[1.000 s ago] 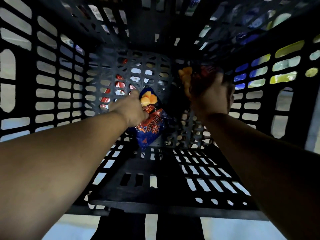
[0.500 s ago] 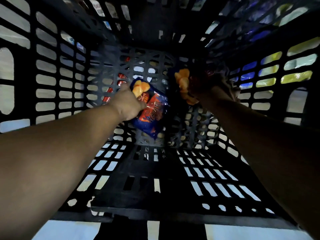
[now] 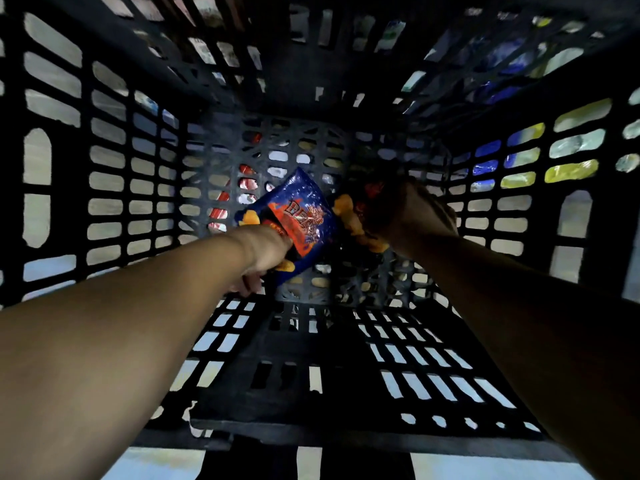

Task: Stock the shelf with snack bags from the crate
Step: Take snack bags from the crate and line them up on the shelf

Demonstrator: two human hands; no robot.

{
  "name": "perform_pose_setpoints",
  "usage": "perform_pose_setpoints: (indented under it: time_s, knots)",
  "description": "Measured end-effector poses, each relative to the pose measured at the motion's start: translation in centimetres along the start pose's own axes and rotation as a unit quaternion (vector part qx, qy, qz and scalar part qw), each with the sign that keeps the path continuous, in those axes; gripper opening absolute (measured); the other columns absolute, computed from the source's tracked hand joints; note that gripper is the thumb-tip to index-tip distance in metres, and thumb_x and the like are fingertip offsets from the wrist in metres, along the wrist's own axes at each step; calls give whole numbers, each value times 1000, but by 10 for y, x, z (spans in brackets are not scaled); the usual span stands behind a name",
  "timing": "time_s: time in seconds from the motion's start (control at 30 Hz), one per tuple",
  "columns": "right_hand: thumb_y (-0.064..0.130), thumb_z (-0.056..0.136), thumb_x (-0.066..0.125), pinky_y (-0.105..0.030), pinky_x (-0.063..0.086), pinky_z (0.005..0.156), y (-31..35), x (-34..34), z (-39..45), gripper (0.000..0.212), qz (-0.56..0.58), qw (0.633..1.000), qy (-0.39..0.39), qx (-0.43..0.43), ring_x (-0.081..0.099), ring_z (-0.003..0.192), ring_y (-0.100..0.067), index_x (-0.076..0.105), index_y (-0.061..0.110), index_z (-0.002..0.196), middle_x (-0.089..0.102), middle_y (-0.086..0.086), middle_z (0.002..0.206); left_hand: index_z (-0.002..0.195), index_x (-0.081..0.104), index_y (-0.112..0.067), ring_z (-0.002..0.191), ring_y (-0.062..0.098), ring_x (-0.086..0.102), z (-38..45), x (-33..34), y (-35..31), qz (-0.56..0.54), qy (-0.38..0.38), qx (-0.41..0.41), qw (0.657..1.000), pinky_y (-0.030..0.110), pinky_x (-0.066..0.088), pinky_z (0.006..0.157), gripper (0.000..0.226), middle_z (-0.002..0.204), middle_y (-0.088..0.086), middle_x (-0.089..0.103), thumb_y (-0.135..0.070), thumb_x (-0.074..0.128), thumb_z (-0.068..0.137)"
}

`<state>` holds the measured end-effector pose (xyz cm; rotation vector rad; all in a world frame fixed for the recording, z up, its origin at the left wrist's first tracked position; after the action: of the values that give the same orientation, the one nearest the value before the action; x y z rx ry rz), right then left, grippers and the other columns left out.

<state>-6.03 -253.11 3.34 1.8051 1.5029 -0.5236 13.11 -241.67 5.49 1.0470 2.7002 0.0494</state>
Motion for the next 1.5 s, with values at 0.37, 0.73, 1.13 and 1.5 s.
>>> perform_pose_setpoints:
  time_s: [0.37, 0.73, 1.13, 1.5]
  knots:
    - [45, 94, 44, -42, 45, 88, 14, 2, -3, 52, -59, 996, 58, -27, 59, 111, -30, 39, 17, 138, 56, -9, 122, 152, 10, -17, 147, 29, -3, 16, -8, -75, 446, -250, 324, 796, 58, -12, 111, 79, 159, 4, 10, -26, 55, 88]
    - [31, 102, 42, -31, 43, 71, 32, -5, -4, 40, -200, 961, 135, -138, 59, 111, -32, 44, 19, 140, 58, -12, 130, 140, 38, -14, 138, 36, 30, 27, -49, -33, 365, -268, 113, 885, 64, 5, 113, 74, 146, 15, 40, -64, 49, 86]
    - [31, 95, 57, -39, 43, 89, 28, 11, -8, 44, -148, 975, 127, -107, 54, 114, -36, 52, 3, 128, 57, -19, 125, 144, 29, -14, 142, 34, 22, 33, -24, -36, 433, -244, 207, 843, 62, -3, 114, 87, 151, 14, 32, -68, 54, 81]
    - [55, 90, 55, -35, 44, 80, 26, -18, -33, 56, -151, 982, 90, -65, 58, 109, -31, 44, 19, 132, 60, -6, 121, 109, 44, -26, 99, 26, 55, -8, -45, -33, 308, -280, 255, 873, 41, 30, 89, 27, 97, -1, 59, -44, 55, 91]
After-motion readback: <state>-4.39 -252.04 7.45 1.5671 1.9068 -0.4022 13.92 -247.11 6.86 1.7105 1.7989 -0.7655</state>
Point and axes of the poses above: each hand's wrist, its own z-axis towards the middle knuckle, its own x-axis out of the palm, y = z × x, the point moved 6 cm from there along z, towards the middle knuckle
